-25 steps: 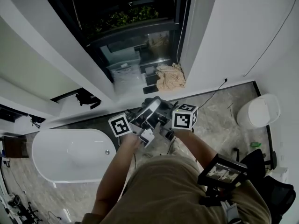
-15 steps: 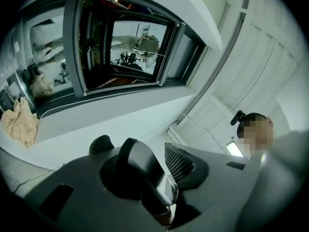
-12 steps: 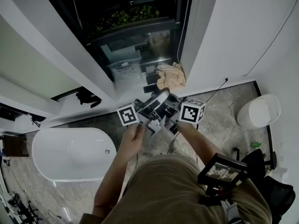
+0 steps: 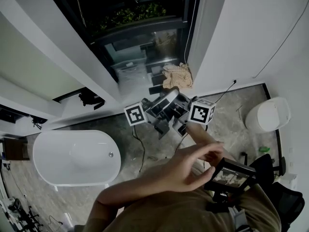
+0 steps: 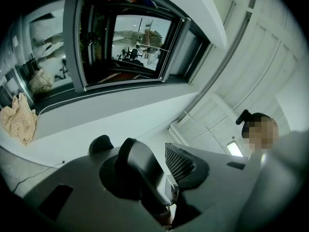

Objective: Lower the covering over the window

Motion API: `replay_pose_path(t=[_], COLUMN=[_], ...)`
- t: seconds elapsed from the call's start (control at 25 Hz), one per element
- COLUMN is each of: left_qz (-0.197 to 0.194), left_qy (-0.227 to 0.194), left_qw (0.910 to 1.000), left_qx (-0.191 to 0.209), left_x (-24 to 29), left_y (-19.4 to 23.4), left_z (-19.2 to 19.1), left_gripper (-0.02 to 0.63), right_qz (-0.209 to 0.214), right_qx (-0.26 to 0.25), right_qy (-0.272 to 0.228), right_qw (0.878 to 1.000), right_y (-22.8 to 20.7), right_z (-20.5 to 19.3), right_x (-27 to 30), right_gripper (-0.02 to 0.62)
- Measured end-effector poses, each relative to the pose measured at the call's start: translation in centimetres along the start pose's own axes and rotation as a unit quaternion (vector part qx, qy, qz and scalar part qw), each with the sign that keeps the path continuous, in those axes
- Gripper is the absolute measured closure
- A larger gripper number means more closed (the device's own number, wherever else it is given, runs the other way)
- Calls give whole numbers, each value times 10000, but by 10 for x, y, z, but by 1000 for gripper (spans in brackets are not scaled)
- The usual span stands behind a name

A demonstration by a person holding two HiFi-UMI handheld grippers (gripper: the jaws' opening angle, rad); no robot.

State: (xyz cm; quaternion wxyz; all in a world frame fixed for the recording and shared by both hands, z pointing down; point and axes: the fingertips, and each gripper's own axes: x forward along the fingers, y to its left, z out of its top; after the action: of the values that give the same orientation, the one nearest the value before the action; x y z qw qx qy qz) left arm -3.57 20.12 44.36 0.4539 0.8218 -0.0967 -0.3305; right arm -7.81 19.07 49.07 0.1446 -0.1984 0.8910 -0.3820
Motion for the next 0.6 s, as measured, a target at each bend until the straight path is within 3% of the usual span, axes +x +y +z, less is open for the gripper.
replay_pose_path(t=[0.6], left_qz=[-90], left_qy=[-78], left_qw=[9999], left_qx=[-46], left_x=[-6], left_y=[3], left_z=[-2], left_gripper=[468], right_qz=[-73], right_qx=[-38], right_qy=[96], right_qw=[9999], right_y=[-3], right_z=[-7], right_x=[0], right_gripper=[474])
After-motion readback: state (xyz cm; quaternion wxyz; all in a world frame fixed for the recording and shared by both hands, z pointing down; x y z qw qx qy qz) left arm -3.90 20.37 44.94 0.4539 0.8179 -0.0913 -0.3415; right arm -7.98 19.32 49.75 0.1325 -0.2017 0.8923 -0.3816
